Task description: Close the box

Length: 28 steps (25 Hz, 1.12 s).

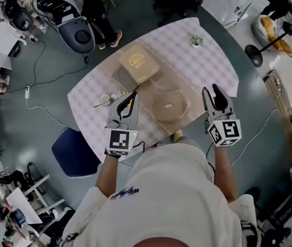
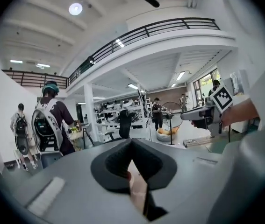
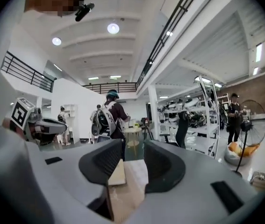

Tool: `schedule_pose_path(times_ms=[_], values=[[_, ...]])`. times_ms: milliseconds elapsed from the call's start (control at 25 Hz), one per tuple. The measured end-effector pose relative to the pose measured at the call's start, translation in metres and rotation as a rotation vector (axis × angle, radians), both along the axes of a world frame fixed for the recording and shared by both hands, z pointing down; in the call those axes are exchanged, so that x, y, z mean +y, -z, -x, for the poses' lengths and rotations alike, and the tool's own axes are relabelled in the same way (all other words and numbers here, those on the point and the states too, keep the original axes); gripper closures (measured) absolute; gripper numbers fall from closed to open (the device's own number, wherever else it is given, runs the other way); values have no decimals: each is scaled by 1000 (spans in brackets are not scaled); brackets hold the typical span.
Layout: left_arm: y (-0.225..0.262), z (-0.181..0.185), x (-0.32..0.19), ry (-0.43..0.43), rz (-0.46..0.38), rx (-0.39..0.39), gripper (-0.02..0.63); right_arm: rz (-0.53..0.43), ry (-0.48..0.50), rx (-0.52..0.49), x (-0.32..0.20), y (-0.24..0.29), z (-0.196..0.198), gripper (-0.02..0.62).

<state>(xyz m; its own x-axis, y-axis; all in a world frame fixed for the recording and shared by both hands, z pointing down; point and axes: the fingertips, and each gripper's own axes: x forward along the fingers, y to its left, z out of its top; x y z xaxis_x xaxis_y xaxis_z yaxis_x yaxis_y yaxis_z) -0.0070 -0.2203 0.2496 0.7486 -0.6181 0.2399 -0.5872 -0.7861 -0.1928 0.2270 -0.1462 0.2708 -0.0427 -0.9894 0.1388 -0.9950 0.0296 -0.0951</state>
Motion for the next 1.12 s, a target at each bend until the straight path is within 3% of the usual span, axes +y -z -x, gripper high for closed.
schedule_pose_path(times_ms=[160, 200, 240, 280, 440, 680, 800, 1120], values=[[50, 11, -8, 36, -74, 107, 604, -92, 6, 34, 0, 54, 8, 450], [56, 14, -8, 46, -78, 129, 604, -99, 10, 44, 4, 63, 11, 492], [58, 18, -6, 55, -72, 146, 604, -98, 19, 60, 12, 71, 14, 584], [58, 21, -3, 63, -59, 154, 604, -91, 33, 77, 20, 77, 16, 592], [59, 28, -5, 69, -54, 108, 604, -91, 34, 38, 34, 94, 9, 592], [33, 17, -8, 34, 129, 178, 604, -88, 36, -46, 28, 88, 3, 592], [35, 11, -6, 9, 127, 148, 604, -74, 45, -30, 24, 87, 7, 592], [34, -9, -4, -20, 144, 162, 604, -67, 56, -55, 11, 84, 4, 592]])
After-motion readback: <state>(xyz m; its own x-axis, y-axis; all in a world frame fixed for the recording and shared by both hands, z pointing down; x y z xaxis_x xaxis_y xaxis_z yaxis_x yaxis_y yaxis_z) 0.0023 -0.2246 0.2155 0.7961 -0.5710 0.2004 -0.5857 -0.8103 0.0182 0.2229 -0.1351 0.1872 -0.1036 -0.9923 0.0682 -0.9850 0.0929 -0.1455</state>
